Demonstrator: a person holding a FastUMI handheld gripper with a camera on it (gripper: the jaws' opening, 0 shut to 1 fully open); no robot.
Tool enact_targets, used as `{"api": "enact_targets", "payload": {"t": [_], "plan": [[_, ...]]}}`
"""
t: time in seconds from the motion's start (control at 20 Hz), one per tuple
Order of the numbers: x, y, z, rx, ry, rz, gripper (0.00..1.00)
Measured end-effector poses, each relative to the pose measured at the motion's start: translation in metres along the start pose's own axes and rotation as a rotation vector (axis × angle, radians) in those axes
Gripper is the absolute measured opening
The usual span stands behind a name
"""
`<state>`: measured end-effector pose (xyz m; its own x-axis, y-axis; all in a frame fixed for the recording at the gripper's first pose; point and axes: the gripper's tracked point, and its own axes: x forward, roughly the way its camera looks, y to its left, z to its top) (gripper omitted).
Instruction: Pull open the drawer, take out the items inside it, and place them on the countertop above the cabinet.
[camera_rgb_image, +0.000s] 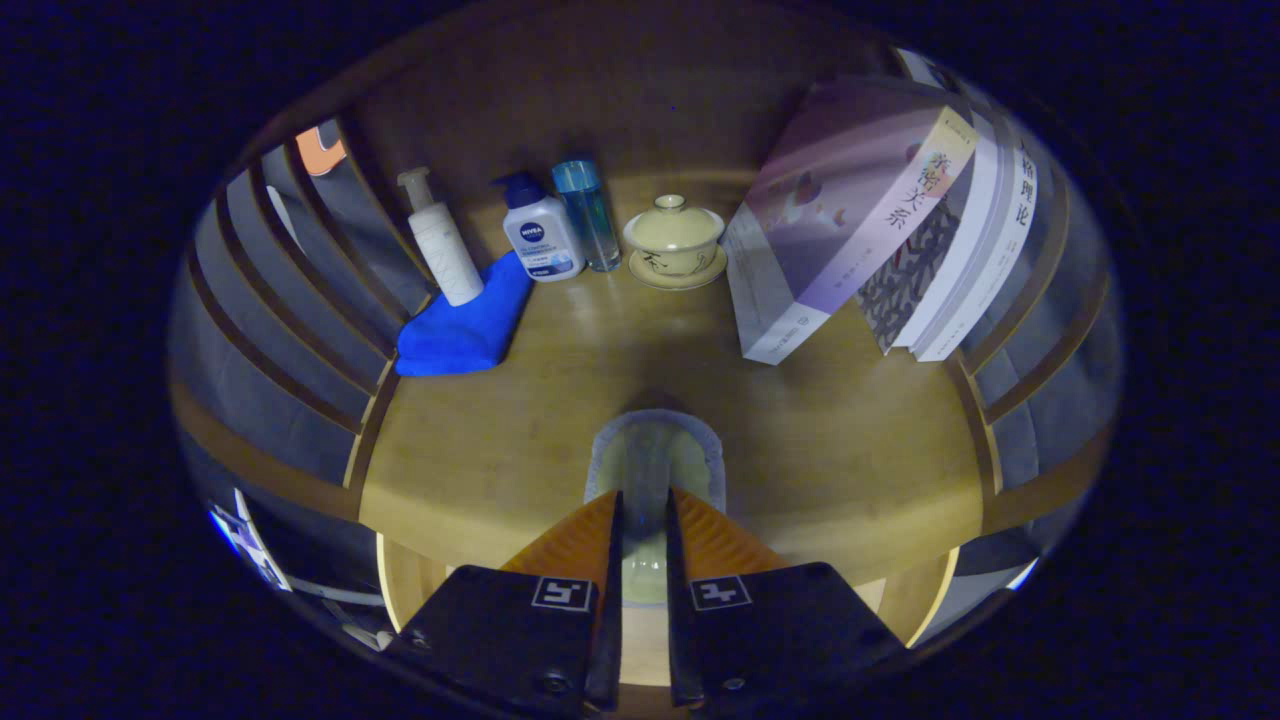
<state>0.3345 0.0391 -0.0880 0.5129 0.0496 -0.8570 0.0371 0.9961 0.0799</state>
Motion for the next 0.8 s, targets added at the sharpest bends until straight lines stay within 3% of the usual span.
{"api": "enact_targets", "payload": {"t": [0.2, 0.35, 0.45, 0.8], "plan": [[-0.003, 0.013, -0.005, 0.013, -0.015, 0.063, 0.26], [-0.011, 0.015, 0.003, -0.003, -0.074, 0.062, 0.61], [-0.02, 0.016, 0.006, -0.047, -0.125, 0.048, 0.63], [-0.084, 0.056, 0.005, -0.122, -0.414, 0.141, 0.67]]}}
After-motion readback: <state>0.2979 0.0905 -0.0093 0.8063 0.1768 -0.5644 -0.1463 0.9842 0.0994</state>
